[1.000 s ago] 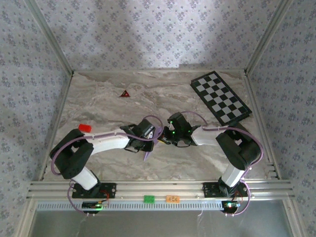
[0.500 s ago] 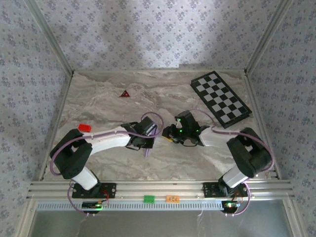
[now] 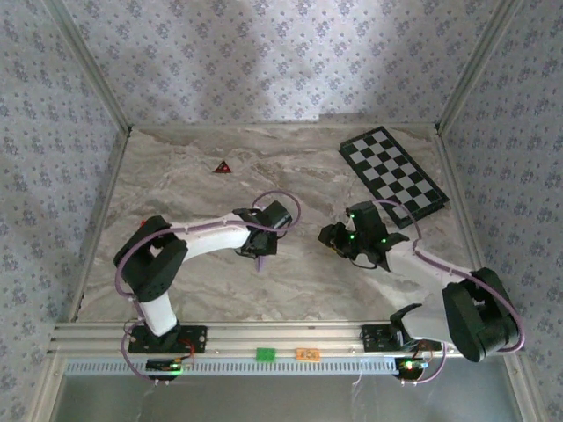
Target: Fold a paper plane with a square sheet of paper (pick it up from the middle)
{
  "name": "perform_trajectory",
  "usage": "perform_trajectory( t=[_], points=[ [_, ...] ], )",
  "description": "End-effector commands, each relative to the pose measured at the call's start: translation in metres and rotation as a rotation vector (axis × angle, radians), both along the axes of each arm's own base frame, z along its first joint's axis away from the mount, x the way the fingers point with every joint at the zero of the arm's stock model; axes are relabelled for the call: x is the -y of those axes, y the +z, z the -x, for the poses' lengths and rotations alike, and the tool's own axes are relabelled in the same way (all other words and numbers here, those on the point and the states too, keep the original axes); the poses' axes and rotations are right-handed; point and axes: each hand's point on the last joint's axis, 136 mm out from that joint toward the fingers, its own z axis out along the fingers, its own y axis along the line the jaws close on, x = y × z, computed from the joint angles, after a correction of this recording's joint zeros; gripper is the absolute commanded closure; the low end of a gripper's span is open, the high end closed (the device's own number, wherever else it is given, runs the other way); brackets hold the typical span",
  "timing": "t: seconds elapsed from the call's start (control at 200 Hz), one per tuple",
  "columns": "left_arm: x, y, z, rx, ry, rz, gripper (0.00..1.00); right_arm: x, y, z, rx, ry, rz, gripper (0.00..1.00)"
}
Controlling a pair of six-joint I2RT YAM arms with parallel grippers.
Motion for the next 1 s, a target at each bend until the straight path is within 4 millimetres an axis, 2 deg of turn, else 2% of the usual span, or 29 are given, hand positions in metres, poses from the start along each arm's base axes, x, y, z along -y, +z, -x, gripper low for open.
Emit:
perform_trajectory(
  t=[0.0, 0.295, 0.63, 0.795, 0.994],
  points=[
    [-0.003, 0.003, 0.000, 0.001, 0.021, -0.035, 0.89, 0.007, -0.004, 0.004, -0.007, -0.011, 0.023, 0.63],
    [-0.002, -0.010, 0.004, -0.026, 0.017, -0.028, 0.88, 0.007, -0.010, 0.005, -0.020, -0.011, 0.015, 0.63],
    [-0.006, -0.013, 0.005, -0.021, 0.022, -0.040, 0.81, 0.004, -0.015, 0.005, -0.037, -0.013, 0.003, 0.63],
    [-0.015, -0.021, 0.009, -0.027, 0.038, -0.062, 0.78, 0.001, -0.015, 0.003, -0.038, -0.008, -0.001, 0.63],
    [-0.020, -0.027, 0.014, -0.032, 0.055, -0.074, 0.70, 0.001, -0.015, 0.003, -0.037, -0.009, 0.001, 0.62]
  ],
)
